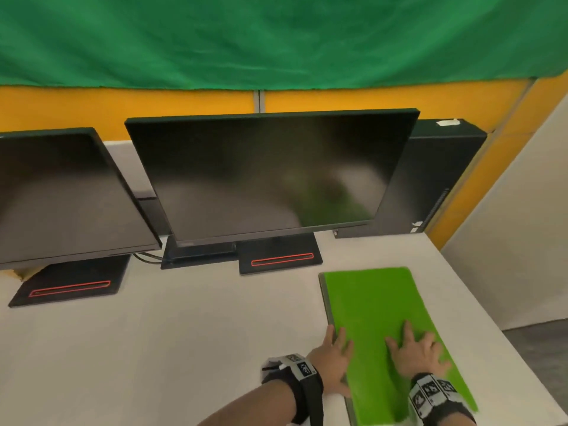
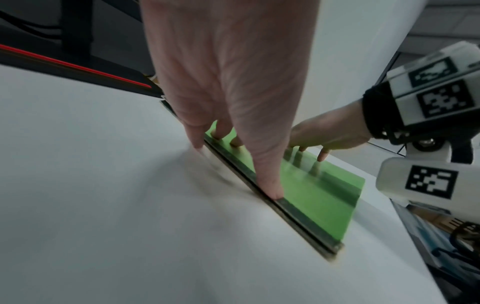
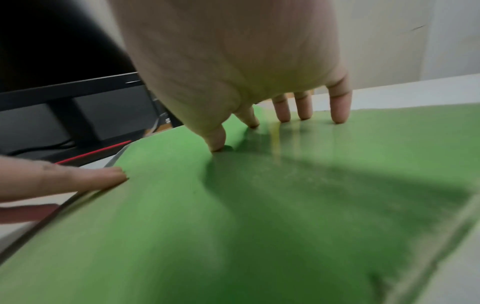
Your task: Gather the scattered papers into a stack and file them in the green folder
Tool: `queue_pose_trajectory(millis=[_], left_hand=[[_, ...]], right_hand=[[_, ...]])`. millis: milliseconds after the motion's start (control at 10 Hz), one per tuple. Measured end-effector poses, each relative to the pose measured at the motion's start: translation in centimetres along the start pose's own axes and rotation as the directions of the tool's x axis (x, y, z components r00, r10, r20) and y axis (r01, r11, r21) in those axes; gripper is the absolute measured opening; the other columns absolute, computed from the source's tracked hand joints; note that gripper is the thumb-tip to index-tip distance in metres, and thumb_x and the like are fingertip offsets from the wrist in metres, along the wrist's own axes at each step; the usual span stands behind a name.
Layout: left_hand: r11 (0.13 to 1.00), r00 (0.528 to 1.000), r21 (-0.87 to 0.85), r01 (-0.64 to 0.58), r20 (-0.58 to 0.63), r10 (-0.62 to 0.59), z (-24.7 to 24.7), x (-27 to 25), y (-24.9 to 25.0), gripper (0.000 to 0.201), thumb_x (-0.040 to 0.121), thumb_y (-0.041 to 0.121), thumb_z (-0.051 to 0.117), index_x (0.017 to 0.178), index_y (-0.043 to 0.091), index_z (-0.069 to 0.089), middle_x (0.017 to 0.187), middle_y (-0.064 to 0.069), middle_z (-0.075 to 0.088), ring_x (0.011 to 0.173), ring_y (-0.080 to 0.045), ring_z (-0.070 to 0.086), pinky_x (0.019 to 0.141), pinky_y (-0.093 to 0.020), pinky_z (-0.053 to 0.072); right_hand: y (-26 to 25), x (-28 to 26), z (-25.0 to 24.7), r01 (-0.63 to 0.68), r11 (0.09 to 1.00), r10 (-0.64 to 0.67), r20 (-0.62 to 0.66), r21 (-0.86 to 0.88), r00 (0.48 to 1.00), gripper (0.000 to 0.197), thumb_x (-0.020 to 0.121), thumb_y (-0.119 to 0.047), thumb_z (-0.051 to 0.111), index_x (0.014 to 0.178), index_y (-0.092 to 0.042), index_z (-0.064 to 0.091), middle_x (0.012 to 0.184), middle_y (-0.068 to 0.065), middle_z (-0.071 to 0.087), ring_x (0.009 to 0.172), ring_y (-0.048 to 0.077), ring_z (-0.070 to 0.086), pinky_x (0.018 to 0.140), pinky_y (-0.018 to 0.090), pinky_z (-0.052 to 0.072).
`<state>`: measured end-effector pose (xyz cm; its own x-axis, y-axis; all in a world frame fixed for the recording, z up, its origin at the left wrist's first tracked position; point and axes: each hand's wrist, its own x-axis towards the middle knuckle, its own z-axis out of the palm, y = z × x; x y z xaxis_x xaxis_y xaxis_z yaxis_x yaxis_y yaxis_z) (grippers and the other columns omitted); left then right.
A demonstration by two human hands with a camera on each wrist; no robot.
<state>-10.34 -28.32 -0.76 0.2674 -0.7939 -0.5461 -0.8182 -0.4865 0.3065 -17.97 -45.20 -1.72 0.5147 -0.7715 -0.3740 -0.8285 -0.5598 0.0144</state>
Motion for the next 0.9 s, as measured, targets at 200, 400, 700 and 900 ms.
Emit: queue_pose_trajectory(millis=[200,400,700,900], left_hand=[[0.988,1.000,0.154,0.021,0.010,-0.023,-4.3,4.0,-0.2,0.092,0.091,0.041,0.055,0.152,0.000,0.000,0.159,-0.025,-0.006,0.146,-0.043,-0.010,0.118,-0.049,0.010],[0.994,0.999,0.104,0.043,-0.020,-0.041,-5.4,6.0,-3.3,0.094,0.090,0.042,0.057,0.153,0.005,-0.002,0.161,-0.019,-0.009,0.148,-0.038,-0.012,0.120,-0.045,0.005],[0.999,0.984,-0.011,0.043,-0.171,-0.044,-5.6,5.5,-5.2,0.060,0.091,0.030,0.054,0.144,0.007,0.035,0.152,-0.018,0.028,0.144,-0.036,0.019,0.110,-0.051,0.035],[0.992,0.862,-0.110,0.060,-0.495,-0.107,-6.7,2.1,-6.2,0.036,0.095,0.030,0.039,0.117,0.012,0.060,0.118,-0.012,0.063,0.112,-0.031,0.054,0.097,-0.039,0.038]], right_hand=[[0.2,5.6,-2.3,0.054,0.996,-0.056,0.042,0.065,0.998,0.072,0.089,-0.054,0.045,0.151,-0.025,0.021,0.151,0.016,0.027,0.136,0.036,0.032,0.108,0.048,0.035],[-1.0,8.1,-2.4,0.137,0.983,-0.150,0.101,0.124,0.983,0.085,0.086,-0.054,0.052,0.154,-0.021,0.014,0.158,0.017,0.015,0.145,0.035,0.018,0.117,0.045,0.026],[-2.5,7.3,-1.7,0.104,0.993,-0.107,0.061,0.047,0.992,0.075,0.093,-0.053,0.038,0.154,-0.023,0.006,0.162,0.012,0.002,0.148,0.034,0.006,0.116,0.054,0.021],[-5.1,3.7,-1.4,0.177,0.982,-0.178,0.018,0.063,0.984,0.058,0.099,-0.035,0.030,0.153,-0.029,0.009,0.162,0.008,0.006,0.148,0.031,0.010,0.111,0.060,0.026]])
